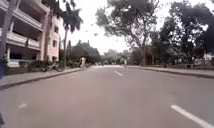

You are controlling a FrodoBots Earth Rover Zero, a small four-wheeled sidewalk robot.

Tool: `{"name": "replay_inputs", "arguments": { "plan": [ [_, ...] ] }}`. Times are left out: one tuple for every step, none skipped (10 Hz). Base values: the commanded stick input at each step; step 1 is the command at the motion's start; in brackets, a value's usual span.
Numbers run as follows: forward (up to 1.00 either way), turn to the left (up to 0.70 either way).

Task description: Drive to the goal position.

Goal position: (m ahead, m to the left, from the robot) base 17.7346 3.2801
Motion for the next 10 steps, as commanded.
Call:
{"name": "replay_inputs", "arguments": {
  "plan": [
    [1.00,0.00],
    [1.00,0.00],
    [1.00,0.00],
    [1.00,0.00],
    [1.00,0.00],
    [1.00,0.00],
    [1.00,0.00],
    [1.00,0.00],
    [1.00,0.00],
    [1.00,0.00]
  ]
}}
